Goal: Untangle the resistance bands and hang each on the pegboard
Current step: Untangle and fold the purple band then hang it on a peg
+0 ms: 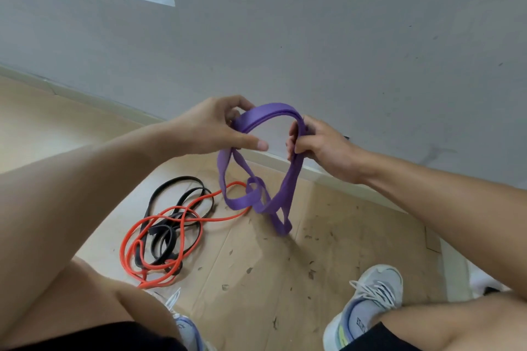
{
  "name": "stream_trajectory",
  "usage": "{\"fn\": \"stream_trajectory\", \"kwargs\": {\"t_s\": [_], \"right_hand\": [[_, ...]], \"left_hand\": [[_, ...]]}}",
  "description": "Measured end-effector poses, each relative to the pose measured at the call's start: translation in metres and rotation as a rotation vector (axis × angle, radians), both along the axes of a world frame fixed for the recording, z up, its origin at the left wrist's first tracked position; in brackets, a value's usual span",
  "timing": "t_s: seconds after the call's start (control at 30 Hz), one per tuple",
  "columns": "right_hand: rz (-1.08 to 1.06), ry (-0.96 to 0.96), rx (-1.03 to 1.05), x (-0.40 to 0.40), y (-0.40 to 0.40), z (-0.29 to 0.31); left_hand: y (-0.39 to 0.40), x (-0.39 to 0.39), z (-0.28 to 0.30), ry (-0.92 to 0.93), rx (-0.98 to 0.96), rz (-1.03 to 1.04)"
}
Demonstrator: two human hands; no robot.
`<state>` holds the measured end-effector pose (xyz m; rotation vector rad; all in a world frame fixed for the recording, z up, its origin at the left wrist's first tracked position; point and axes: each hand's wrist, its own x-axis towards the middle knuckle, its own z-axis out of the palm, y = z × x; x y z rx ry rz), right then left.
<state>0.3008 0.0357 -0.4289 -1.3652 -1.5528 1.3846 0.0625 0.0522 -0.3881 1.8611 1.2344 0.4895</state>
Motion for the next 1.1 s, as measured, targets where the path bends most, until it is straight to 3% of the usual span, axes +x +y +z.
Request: {"fn": "stream_trajectory", "kwargs": {"t_s": [0.17, 0.3, 0.47, 0.6, 0.8, 0.9, 0.97, 1.1], "right_hand": [[0.042, 0.043, 0.045, -0.003, -0.001, 0.013], [0.108, -0.116, 0.132, 0.000, -0.004, 0.015], [0.007, -0.301, 0.173, -0.002, -0.008, -0.031], [-0.123, -0.358, 0.170, 0.007, -0.002, -0.044], [-0.255, -0.285, 0.131, 0.020, 0.001, -0.009], [-0.301, -0.137, 0.176, 0.019, 0.005, 0.012], [-0.248, -0.018, 0.173, 0.015, 0.006, 0.025], [-0.031, 0.072, 0.142, 0.007, -0.001, 0.043]], "left_hand": [[-0.003, 0.020, 0.003, -0.028, 0.123, 0.009], [-0.011, 0.029, 0.014, -0.246, 0.156, 0.022], [-0.023, 0.053, 0.034, -0.625, 0.143, 0.054], [-0.019, 0.047, 0.034, -0.689, 0.150, 0.136], [0.006, 0.019, 0.020, -0.635, 0.124, 0.314], [0.008, 0.015, 0.014, -0.470, 0.112, 0.276], [0.002, 0.021, 0.012, -0.324, 0.106, 0.215], [-0.007, 0.033, 0.011, -0.242, 0.046, 0.087]]}}
